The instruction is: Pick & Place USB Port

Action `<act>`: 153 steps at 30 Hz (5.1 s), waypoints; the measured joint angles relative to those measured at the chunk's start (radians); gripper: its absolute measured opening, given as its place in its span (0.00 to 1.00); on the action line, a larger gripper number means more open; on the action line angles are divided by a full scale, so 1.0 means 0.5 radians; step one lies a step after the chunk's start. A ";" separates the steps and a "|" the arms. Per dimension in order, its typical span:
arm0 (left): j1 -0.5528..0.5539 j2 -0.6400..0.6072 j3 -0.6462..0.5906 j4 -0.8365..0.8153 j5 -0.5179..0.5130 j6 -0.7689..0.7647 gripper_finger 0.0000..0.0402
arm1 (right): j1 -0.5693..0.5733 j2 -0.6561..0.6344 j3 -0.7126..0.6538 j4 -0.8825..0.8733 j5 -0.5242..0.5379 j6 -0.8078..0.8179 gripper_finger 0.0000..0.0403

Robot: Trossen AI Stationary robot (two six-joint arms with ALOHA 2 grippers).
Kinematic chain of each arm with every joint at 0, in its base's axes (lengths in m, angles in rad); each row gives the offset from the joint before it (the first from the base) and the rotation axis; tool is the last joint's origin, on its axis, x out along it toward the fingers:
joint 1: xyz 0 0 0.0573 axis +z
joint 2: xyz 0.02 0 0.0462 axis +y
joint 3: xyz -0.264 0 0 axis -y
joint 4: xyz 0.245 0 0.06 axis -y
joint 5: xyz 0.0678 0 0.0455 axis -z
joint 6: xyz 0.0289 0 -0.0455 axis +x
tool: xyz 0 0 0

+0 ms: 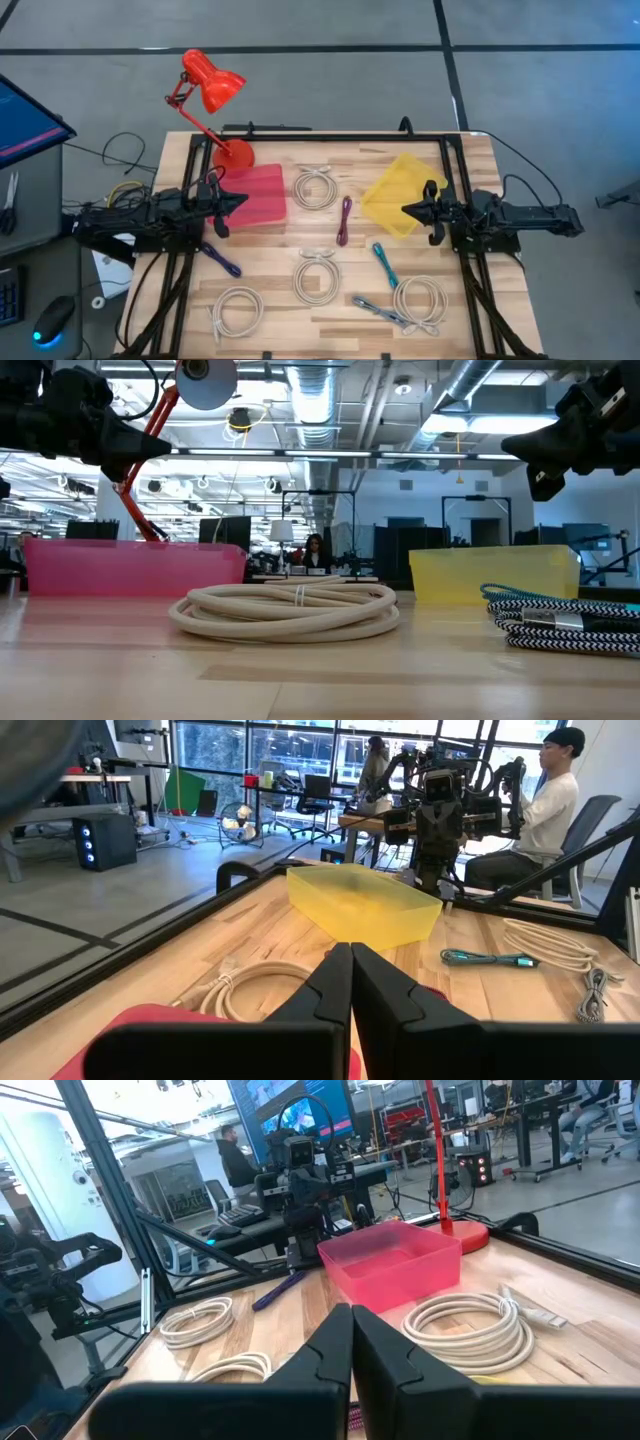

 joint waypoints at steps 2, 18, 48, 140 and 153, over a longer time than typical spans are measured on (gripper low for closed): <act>0.000 0.000 0.000 0.000 0.000 0.000 0.02 | 0.000 0.000 0.000 0.000 0.000 0.000 0.00; 0.000 0.000 0.000 0.000 0.000 0.001 0.02 | 0.000 0.000 0.000 0.000 0.000 0.000 0.00; 0.000 -0.001 0.000 0.034 0.000 -0.012 0.02 | 0.000 0.000 0.000 0.004 0.000 0.000 0.00; 0.000 0.464 0.148 0.622 0.010 -0.107 0.02 | 0.000 0.006 0.568 -0.471 0.107 -0.120 0.00; 0.017 1.330 0.555 0.615 -0.157 0.347 0.02 | 0.000 0.211 0.580 -0.553 0.371 -0.121 0.00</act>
